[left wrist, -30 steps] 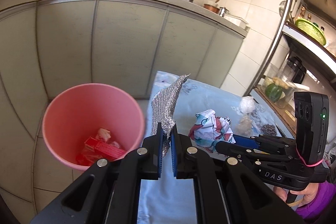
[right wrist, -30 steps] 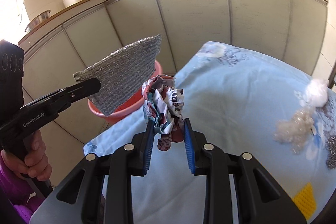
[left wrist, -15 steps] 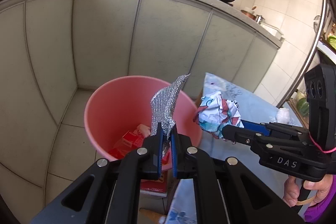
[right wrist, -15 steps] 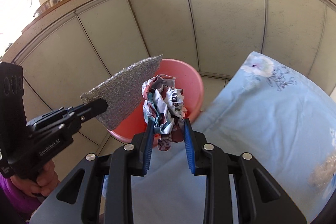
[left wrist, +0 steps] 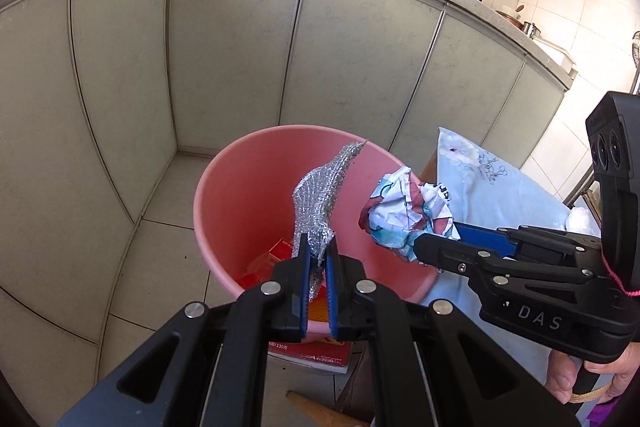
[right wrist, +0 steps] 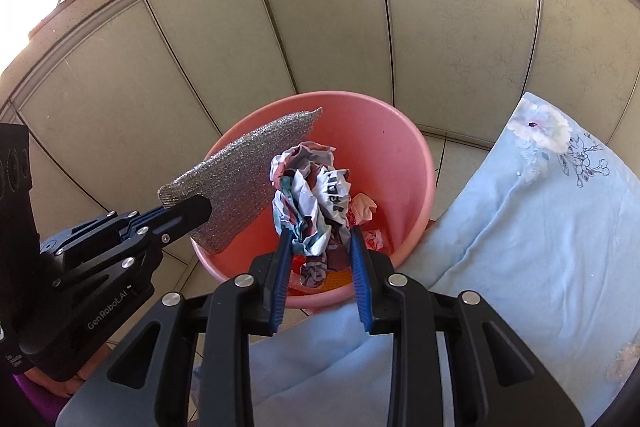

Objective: Collect trash
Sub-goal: 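Open both tools to drop the scouring pad and paper into the bucket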

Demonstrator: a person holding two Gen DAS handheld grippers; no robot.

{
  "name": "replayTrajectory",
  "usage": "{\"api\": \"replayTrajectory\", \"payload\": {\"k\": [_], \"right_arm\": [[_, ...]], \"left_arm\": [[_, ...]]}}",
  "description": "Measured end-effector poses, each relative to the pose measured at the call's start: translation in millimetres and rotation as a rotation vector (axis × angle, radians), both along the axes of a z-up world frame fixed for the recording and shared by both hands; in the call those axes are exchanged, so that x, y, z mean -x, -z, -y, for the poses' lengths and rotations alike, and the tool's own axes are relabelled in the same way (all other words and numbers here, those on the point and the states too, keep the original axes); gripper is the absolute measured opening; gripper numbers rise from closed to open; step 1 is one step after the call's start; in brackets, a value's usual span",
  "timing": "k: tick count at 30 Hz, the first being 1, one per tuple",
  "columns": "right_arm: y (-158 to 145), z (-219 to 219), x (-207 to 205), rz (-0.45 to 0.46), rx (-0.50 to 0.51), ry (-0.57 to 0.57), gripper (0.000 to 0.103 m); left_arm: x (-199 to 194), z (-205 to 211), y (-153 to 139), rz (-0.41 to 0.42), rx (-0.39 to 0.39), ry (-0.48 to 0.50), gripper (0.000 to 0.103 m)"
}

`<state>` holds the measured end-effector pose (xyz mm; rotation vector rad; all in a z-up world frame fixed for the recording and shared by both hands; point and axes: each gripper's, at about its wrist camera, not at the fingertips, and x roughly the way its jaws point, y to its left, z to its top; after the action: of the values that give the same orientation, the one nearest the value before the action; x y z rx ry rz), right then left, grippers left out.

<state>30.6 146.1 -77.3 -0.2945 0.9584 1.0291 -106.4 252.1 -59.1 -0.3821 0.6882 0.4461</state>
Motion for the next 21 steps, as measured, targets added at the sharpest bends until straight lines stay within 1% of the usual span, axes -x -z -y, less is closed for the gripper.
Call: {"api": "replayTrajectory", "payload": {"k": [6,10,11,14,16,19,21], "right_arm": [[5.7,-8.7,0.8,0.007,0.018,-0.007,0.028],[7.9,-12.9,2.4,-0.006,0.028,-0.003,0.035],[9.1,-13.0,1.6,-0.022,0.025,-0.004,0.036],[8.9,-14.4,0.7,-0.028,0.016,0.006,0.041],[8.9,-14.2,-0.6,-0.031,0.002,0.006,0.042],[6.4,-11.1,1.1,-0.021,-0.008,0.008,0.043],[4.5,-8.2,0.3,-0.017,-0.013,0.012,0.043]], "left_arm": [[-3.3,-2.7,6.3,-0.023,0.001,-0.011,0.006],[-4.6,-3.7,8.1,-0.031,-0.003,-0.017,0.007],[-4.8,-3.6,8.4,-0.031,-0.004,-0.02,0.007],[-4.6,-3.4,9.3,-0.035,-0.01,-0.031,0.007],[-3.4,-3.5,9.2,-0.034,-0.011,-0.037,0.007],[-2.4,-4.8,8.3,-0.034,-0.008,-0.048,0.013],[-1.9,-5.0,7.2,-0.034,-0.011,-0.056,0.028]]}}
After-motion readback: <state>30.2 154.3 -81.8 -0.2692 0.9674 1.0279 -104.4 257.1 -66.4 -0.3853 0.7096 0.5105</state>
